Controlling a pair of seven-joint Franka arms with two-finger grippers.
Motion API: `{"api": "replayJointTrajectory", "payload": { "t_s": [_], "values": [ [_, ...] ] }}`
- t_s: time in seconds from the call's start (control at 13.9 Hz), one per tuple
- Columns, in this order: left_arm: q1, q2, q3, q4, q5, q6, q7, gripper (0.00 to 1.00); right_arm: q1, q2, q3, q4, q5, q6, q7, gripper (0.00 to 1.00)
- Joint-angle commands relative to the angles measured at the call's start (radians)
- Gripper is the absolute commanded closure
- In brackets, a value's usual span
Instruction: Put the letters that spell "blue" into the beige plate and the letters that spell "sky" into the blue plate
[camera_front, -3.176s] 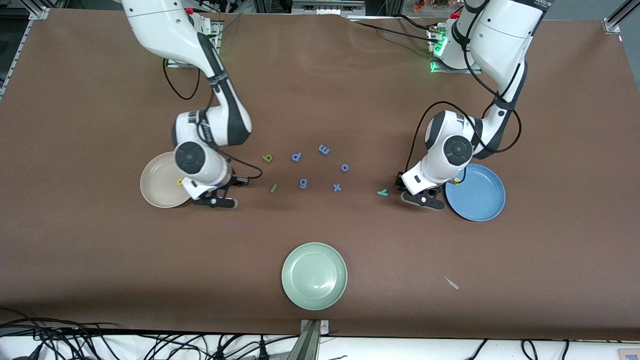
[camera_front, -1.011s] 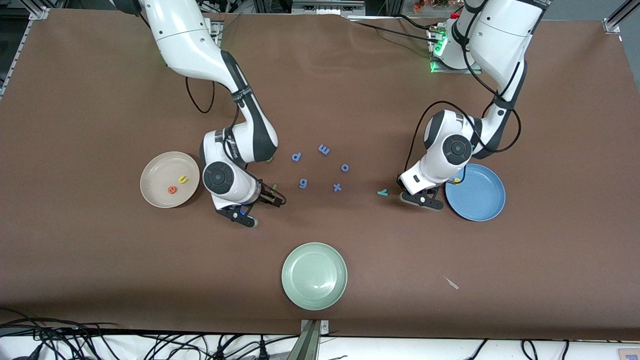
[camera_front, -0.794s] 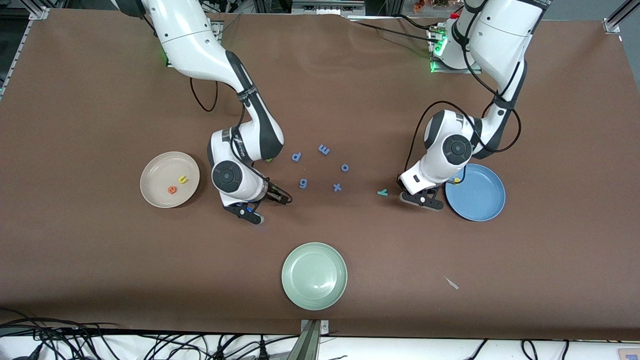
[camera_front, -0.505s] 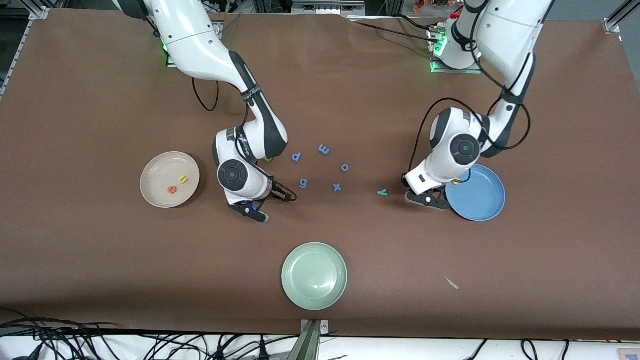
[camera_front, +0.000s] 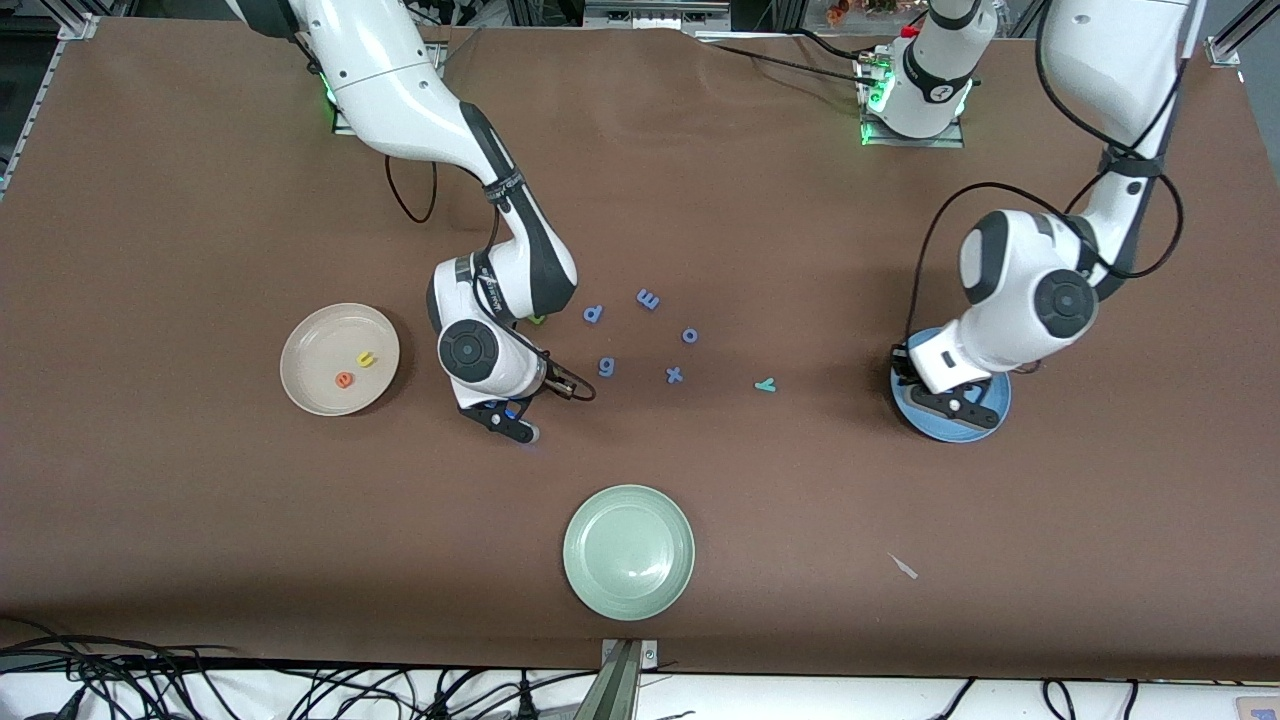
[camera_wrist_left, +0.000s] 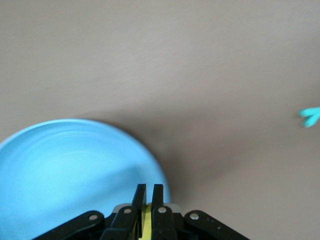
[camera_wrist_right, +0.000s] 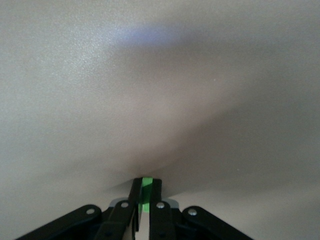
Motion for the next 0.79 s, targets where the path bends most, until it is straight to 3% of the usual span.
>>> {"api": "replayJointTrajectory", "payload": {
  "t_s": [0.0, 0.07, 0.14, 0.29, 0.51, 0.72],
  "values": [
    [0.012, 0.008, 0.025, -0.011, -0.014, 0.006, 0.091, 0.9, -0.003, -0.009, -0.009, 0.004, 0.0, -0.038, -0.029, 1.0],
    [0.012, 0.013, 0.025, -0.009, -0.014, 0.008, 0.091, 0.7, -0.003, -0.03, -0.034, 0.005, -0.003, -0.088, -0.072, 1.0],
    [0.012, 0.014, 0.025, -0.009, -0.015, 0.008, 0.083, 0.36, -0.003, -0.056, -0.081, -0.001, -0.006, -0.149, -0.135, 1.0],
    [0.009, 0.016, 0.024, -0.003, -0.018, 0.01, 0.072, 0.15, -0.003, -0.087, -0.172, -0.007, -0.004, -0.286, -0.298, 1.0],
    [-0.008, 0.014, 0.008, 0.003, -0.027, 0.008, 0.063, 0.15, -0.003, -0.151, -0.29, -0.109, -0.006, -0.329, -0.578, 1.0],
    [-0.09, 0.06, -0.067, 0.02, -0.111, 0.052, -0.138, 0.15, -0.001, -0.197, -0.377, -0.214, -0.007, -0.302, -0.805, 1.0]
  ]
}}
